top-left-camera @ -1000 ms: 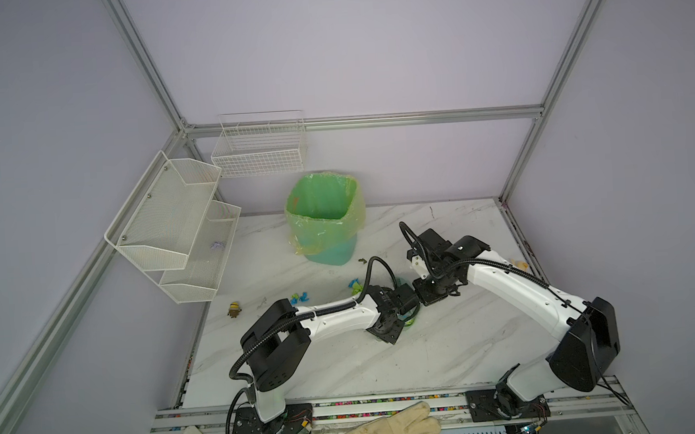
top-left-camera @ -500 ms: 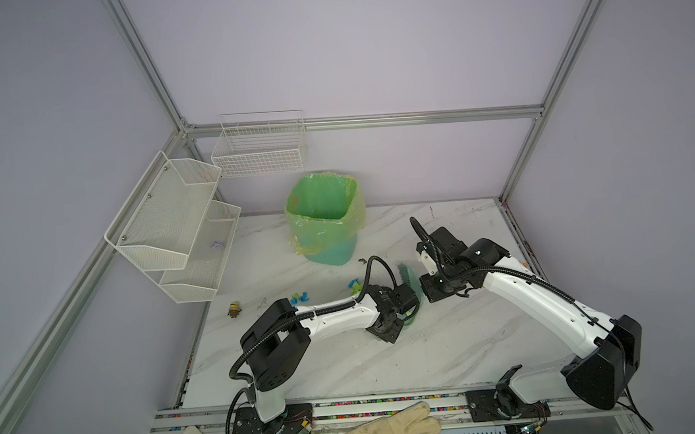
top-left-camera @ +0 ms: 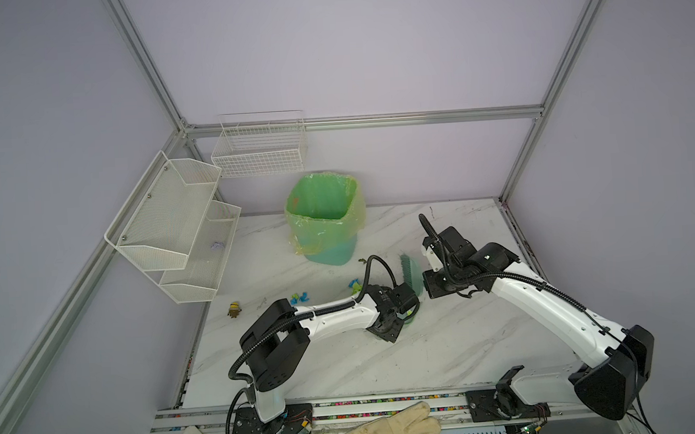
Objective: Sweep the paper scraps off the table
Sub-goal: 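Brush more scraps into the dustpan held by the left gripper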
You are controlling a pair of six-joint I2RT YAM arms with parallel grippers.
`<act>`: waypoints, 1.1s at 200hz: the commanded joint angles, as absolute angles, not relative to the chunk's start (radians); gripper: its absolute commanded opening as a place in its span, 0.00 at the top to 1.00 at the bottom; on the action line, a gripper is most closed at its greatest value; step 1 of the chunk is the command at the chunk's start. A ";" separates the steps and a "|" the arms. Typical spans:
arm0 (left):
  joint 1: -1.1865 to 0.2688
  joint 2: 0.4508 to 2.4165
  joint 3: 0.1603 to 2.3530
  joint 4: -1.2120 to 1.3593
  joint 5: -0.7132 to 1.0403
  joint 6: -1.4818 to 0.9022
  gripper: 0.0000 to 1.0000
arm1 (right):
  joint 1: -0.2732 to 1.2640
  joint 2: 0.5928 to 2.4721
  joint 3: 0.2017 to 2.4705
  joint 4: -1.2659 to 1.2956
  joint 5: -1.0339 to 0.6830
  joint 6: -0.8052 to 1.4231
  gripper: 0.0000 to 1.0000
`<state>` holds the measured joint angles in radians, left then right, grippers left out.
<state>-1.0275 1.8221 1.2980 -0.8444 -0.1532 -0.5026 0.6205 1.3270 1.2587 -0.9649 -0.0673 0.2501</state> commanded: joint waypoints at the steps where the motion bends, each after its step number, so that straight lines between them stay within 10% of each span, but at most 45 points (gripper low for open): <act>1: -1.021 1.778 1.327 -0.827 -0.178 -0.529 1.00 | 0.618 1.298 1.236 -0.923 -0.160 0.258 1.00; 220: -1.016 1.747 1.296 -0.801 -0.213 -0.560 1.00 | 0.618 1.128 1.150 -1.063 0.062 0.346 1.00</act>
